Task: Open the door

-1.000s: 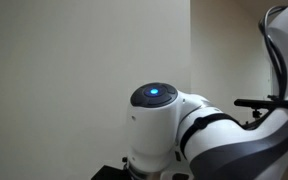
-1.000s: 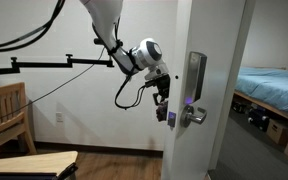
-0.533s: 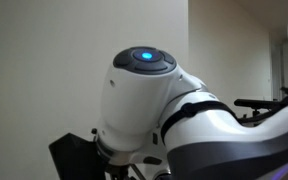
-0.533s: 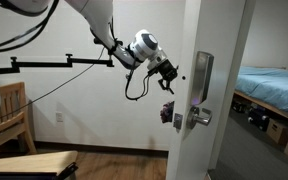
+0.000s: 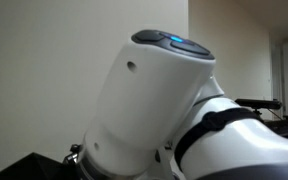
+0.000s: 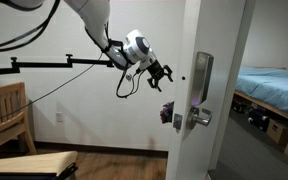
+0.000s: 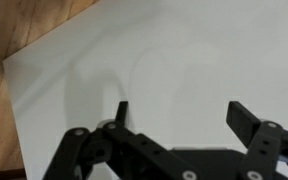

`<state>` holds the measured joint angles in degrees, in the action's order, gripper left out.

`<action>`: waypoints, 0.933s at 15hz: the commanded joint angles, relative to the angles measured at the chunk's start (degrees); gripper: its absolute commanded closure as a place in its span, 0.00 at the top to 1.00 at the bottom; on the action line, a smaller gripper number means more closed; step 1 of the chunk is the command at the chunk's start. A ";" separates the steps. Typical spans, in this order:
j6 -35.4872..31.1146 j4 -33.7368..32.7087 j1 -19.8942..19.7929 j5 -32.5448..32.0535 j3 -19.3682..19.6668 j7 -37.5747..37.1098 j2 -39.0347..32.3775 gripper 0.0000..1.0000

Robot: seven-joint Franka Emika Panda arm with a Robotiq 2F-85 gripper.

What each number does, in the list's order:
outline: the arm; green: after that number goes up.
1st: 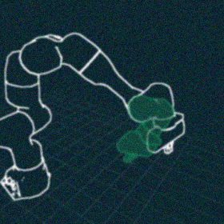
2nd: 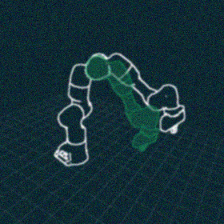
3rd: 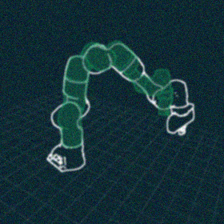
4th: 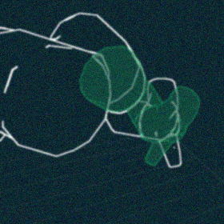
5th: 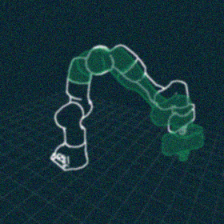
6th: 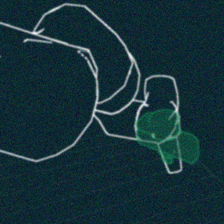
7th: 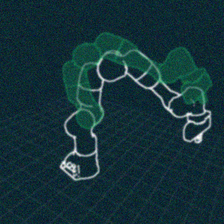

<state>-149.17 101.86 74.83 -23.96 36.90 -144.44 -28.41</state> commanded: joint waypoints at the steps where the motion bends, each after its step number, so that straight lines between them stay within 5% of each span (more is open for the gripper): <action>1: -1.41 8.82 -8.83 -1.36 -10.55 8.55 9.89 1.00; 9: 0.84 23.87 -33.99 11.99 -35.29 36.13 20.61 1.00; 10: 0.26 19.64 -33.66 6.15 -34.86 28.18 17.10 1.00; 14: 0.19 22.42 -37.19 8.88 -38.34 32.93 18.88 1.00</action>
<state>-149.22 124.41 41.94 -13.91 2.90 -110.77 -9.55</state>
